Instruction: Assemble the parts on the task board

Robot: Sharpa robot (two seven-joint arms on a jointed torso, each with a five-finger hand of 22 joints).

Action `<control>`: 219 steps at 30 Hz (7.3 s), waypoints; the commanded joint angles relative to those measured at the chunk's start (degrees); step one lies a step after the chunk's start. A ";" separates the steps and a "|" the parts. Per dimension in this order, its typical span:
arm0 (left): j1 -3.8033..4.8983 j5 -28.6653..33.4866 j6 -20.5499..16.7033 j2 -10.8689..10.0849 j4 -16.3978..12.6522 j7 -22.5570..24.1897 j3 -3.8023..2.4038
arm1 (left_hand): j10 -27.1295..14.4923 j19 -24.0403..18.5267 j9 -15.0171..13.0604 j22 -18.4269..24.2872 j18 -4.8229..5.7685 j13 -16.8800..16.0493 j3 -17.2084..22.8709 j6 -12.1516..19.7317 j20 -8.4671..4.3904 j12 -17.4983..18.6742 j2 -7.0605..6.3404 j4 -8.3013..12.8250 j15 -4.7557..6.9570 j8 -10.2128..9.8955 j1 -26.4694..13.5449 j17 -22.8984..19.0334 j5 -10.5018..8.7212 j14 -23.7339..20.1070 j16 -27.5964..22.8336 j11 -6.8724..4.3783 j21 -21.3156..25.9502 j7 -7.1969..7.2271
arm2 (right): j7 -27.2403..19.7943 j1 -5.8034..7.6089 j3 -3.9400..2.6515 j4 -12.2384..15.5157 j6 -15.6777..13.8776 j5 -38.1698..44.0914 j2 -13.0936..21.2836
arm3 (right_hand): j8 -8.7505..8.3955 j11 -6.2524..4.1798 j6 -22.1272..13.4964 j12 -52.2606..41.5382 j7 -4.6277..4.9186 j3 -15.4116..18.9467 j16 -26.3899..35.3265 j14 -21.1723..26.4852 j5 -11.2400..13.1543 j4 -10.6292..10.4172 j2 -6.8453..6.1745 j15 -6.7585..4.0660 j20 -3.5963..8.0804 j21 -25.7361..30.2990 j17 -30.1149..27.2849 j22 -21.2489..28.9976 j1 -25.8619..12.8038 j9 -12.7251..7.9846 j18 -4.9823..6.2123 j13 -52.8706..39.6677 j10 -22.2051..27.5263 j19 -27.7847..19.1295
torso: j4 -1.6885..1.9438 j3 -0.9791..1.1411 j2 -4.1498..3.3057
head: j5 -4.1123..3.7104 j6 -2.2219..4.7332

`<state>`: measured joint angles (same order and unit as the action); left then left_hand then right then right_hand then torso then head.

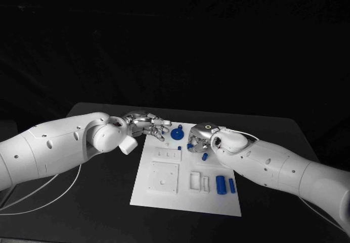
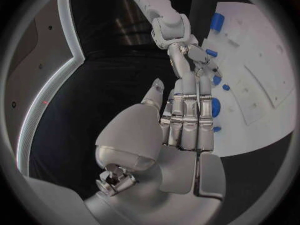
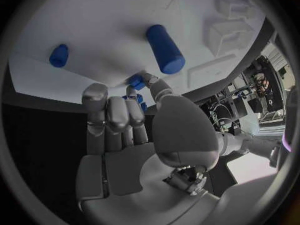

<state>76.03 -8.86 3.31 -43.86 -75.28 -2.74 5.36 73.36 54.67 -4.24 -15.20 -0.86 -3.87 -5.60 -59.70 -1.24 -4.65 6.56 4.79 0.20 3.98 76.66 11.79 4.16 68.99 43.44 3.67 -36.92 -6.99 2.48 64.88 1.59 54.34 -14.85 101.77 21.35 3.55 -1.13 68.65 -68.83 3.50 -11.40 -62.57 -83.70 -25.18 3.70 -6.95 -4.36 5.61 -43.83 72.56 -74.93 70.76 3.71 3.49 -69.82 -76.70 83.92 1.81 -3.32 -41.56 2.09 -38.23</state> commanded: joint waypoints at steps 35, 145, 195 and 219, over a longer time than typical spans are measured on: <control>0.05 -13.32 -2.23 0.86 0.55 -3.62 0.70 | 4.27 2.20 -7.61 -0.36 0.78 -0.82 4.15 -6.18 -1.58 -6.63 -9.60 -10.06 1.48 -0.19 -12.44 2.28 0.13 2.16 3.88 -2.34 -1.49 2.63 | 2.28 0.13 -4.54 23.65 -12.02 -3.99 12.66 | 0.02 -0.28 0.52 0.37 -0.27 0.08 0.51 -0.44 -3.19 -3.98 -2.03 -0.47 0.45 -0.27 0.22 -3.16 0.10 -0.03 1.04 -0.34 -0.73 3.34 | -0.97 0.33 0.74 | 0.37 0.88; 0.05 -9.55 -2.68 1.06 -0.19 -3.74 1.92 | 3.37 2.14 -7.03 -0.42 0.45 -0.51 1.76 -3.89 -1.31 -5.92 -6.19 -7.03 1.17 -0.24 -11.64 1.92 -0.48 2.32 3.19 -1.88 -1.62 1.94 | 14.42 -2.28 -0.58 3.56 4.32 2.36 -3.97 | -0.02 0.98 -4.07 1.01 1.65 -11.94 1.44 0.62 4.25 6.83 -1.89 0.96 -0.96 3.58 -1.22 -4.23 -0.72 -0.11 1.47 1.79 1.93 3.00 | -0.27 -0.02 0.86 | 0.16 -0.63; 0.05 -9.54 -2.80 0.85 0.03 -3.97 1.92 | 3.00 2.07 -6.87 -0.42 0.42 -0.46 1.30 -3.44 -1.24 -5.72 -5.82 -6.43 1.09 -0.26 -11.39 1.91 -0.50 2.26 3.16 -1.73 -1.60 1.77 | 12.70 -2.31 -0.35 4.09 4.45 1.68 -2.67 | 0.04 1.46 -7.05 1.80 2.08 3.61 2.34 1.28 4.77 0.92 -2.08 1.30 -1.29 5.90 -1.88 -3.95 1.66 -0.10 1.89 2.89 3.10 2.84 | -0.29 -0.03 0.78 | 0.14 -0.72; 0.05 -9.54 -2.66 1.04 0.03 -4.05 1.92 | 2.94 2.07 -6.81 -0.42 0.39 -0.45 1.29 -3.39 -1.21 -5.66 -5.72 -6.40 1.07 -0.25 -11.37 1.92 -0.51 2.25 3.18 -1.71 -1.61 1.76 | 14.38 -2.72 -0.29 2.10 4.52 2.16 -4.01 | 0.03 0.86 -3.24 1.33 1.08 1.36 1.83 0.84 6.52 -0.48 -1.81 0.95 -0.97 4.62 -1.66 -4.21 1.21 -0.03 1.40 2.63 2.45 3.02 | -0.23 -0.07 0.69 | 0.21 -1.04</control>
<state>76.03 -18.77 -0.03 -42.97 -75.17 -7.03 7.32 76.66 56.82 -11.09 -15.69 -0.86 -4.38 -4.42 -63.44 -2.77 -10.68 0.15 -1.92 1.51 3.98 65.29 13.78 3.82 71.14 46.77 2.07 -38.69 -5.21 15.85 62.92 0.88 56.72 -12.23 103.18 17.51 3.53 -0.02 65.04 -67.32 4.45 -9.81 -60.57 -82.69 -18.77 3.21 -9.05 -3.37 4.80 -38.95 70.85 -74.91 71.96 3.66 4.35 -67.17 -74.13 83.93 1.58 -3.35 -40.83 2.21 -39.19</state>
